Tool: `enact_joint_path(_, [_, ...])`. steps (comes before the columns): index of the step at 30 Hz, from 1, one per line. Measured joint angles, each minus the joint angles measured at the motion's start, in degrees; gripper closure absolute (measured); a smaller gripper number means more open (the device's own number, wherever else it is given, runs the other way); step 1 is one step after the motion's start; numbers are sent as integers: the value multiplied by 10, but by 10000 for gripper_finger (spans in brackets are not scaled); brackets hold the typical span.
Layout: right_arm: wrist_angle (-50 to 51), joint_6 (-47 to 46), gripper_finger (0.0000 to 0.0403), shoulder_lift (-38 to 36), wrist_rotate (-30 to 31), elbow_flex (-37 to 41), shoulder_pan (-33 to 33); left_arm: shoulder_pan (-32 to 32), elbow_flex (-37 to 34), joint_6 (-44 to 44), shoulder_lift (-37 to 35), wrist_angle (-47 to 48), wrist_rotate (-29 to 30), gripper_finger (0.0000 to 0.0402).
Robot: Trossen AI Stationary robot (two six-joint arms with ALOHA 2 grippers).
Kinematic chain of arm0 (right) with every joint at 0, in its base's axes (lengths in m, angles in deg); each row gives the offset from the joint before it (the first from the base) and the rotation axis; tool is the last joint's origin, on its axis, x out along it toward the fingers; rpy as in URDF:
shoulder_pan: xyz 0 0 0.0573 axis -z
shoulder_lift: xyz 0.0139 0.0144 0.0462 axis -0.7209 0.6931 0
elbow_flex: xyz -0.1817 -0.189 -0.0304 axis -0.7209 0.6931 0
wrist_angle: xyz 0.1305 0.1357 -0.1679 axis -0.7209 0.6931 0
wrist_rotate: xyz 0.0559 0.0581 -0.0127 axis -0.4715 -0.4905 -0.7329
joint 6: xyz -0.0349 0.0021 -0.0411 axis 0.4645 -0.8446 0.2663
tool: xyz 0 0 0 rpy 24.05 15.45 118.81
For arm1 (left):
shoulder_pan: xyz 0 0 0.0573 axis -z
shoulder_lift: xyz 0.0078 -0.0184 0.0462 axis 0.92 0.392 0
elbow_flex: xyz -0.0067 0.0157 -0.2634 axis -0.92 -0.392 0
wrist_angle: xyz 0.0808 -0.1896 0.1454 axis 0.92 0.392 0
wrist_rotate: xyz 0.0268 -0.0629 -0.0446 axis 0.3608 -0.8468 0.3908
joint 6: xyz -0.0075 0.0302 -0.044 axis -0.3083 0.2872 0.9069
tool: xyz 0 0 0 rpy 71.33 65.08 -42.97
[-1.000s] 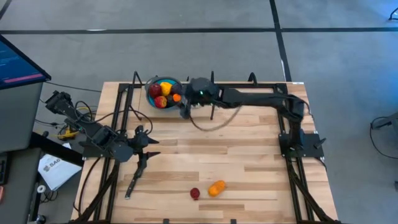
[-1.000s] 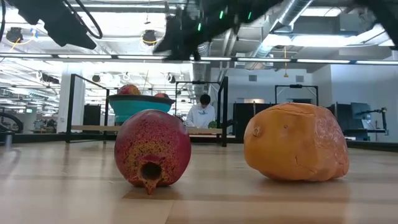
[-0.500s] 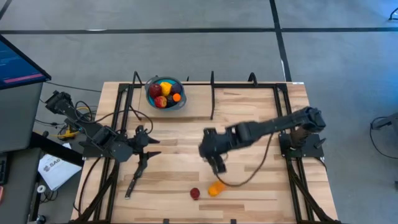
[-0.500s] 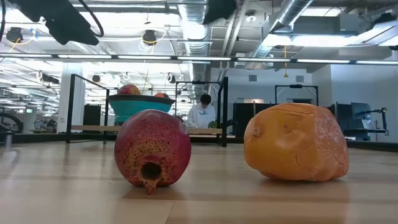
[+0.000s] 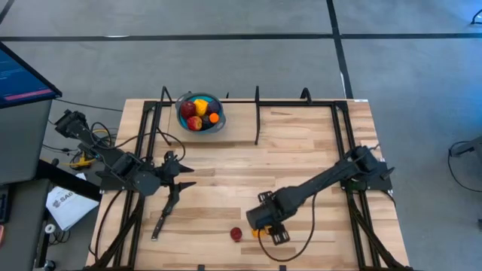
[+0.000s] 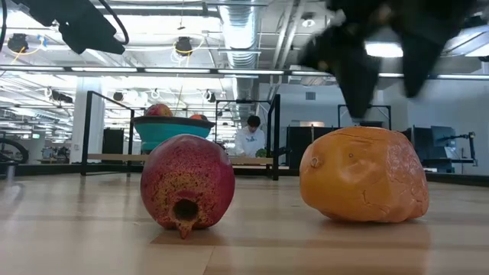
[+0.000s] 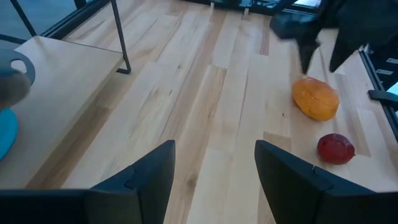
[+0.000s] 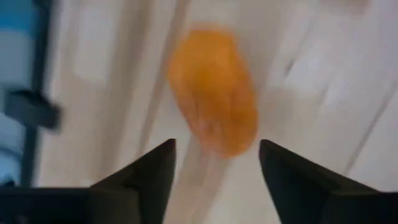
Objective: Pick & Place Fruit
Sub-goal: Put the yellow mango in the blue strainer bowl on the shelf
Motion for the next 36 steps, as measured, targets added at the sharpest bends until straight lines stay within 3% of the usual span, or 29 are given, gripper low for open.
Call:
enact_joint_path(8, [35,49,63,57,-2,1,10,0,0,0,0,-1,4,189])
enact_joint_path(14, [-32,89,39,69,9,1,-3,0,-2,0,0,-5,4,189])
enact_joint_path(19, [-67,87,66,69,20,1,-8,0,-20,1,0,-16,4,189])
enact_joint_path(31, [-76,59,210,25,19,13,30,0,-57,-18,0,-97,3,189])
enact_joint_path(36, [-234,43,221,-31,17,86,88,0,-57,-115,0,-193,0,189])
